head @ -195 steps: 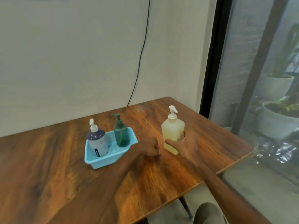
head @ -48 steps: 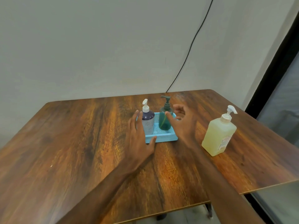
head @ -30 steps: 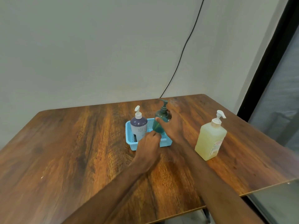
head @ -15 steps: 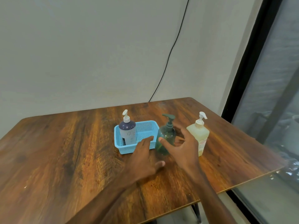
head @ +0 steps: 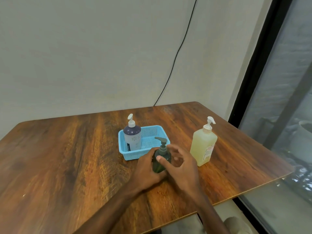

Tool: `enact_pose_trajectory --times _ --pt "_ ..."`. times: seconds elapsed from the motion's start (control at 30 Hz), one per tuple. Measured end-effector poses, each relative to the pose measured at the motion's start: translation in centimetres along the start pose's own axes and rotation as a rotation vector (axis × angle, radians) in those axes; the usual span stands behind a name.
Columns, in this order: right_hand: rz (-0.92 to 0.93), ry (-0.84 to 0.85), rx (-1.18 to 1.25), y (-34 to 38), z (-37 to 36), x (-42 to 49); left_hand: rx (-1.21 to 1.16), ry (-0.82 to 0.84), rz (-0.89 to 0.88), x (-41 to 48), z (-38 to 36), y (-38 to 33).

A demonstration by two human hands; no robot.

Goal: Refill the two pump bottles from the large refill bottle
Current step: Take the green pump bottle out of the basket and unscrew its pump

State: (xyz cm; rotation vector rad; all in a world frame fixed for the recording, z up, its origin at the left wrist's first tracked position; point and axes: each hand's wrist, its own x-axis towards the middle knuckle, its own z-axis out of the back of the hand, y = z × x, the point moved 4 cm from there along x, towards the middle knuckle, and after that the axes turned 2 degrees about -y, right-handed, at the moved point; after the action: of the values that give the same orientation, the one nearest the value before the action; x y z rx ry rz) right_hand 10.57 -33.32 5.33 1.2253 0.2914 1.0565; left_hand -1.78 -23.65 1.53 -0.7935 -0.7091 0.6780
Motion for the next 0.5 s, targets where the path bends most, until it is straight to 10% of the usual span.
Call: enact_pose_trajectory --times 0.5 --pt "0.025 -0.104 0.051 0.4 -1.3 1.8 -0.110 -0.046 -0.038 2.3 -1.4 1.7"
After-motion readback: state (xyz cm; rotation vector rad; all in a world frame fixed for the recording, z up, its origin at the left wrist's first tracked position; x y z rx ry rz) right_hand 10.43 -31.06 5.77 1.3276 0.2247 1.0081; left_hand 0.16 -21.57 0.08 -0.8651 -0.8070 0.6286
